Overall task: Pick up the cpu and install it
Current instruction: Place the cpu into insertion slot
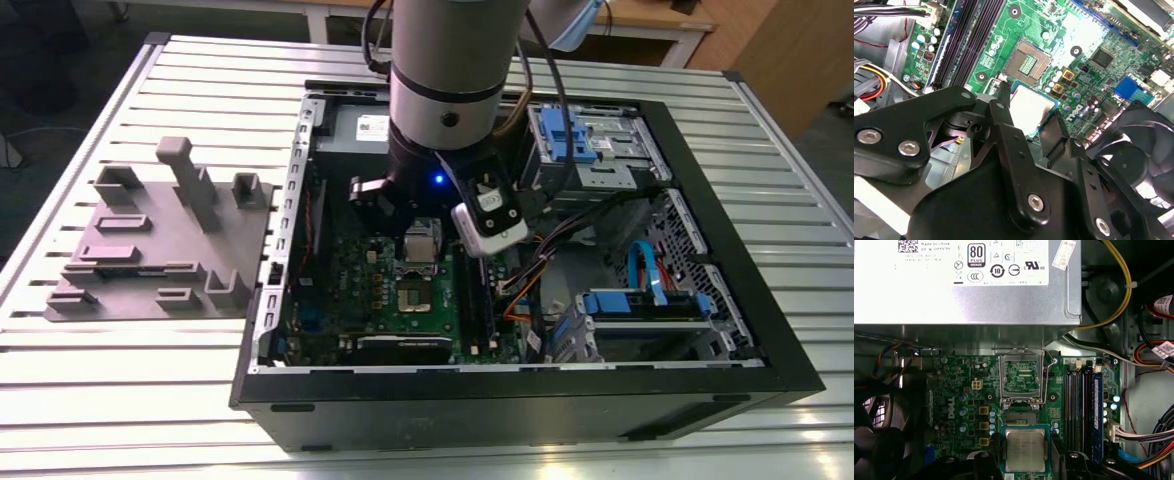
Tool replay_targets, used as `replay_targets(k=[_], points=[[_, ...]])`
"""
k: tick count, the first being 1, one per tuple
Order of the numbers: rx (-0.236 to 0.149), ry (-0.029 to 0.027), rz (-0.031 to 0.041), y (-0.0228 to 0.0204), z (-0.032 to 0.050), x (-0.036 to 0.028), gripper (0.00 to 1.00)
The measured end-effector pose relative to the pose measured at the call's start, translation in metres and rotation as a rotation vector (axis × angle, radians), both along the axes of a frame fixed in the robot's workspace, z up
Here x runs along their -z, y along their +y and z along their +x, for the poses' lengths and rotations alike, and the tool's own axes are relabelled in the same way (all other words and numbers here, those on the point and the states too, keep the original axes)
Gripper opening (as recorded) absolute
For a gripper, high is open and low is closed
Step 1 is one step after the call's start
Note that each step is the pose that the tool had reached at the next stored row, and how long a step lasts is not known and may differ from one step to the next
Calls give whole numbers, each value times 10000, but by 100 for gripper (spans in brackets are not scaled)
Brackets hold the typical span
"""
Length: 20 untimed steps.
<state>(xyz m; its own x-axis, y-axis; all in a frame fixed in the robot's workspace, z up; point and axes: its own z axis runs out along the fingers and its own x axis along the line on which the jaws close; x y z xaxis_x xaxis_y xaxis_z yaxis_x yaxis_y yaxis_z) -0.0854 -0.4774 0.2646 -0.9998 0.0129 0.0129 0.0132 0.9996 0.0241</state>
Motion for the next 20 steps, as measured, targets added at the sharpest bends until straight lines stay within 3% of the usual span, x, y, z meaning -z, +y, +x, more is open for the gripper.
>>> replay_targets(k=[20], points=[[0,1,-2,8,33,172,47]])
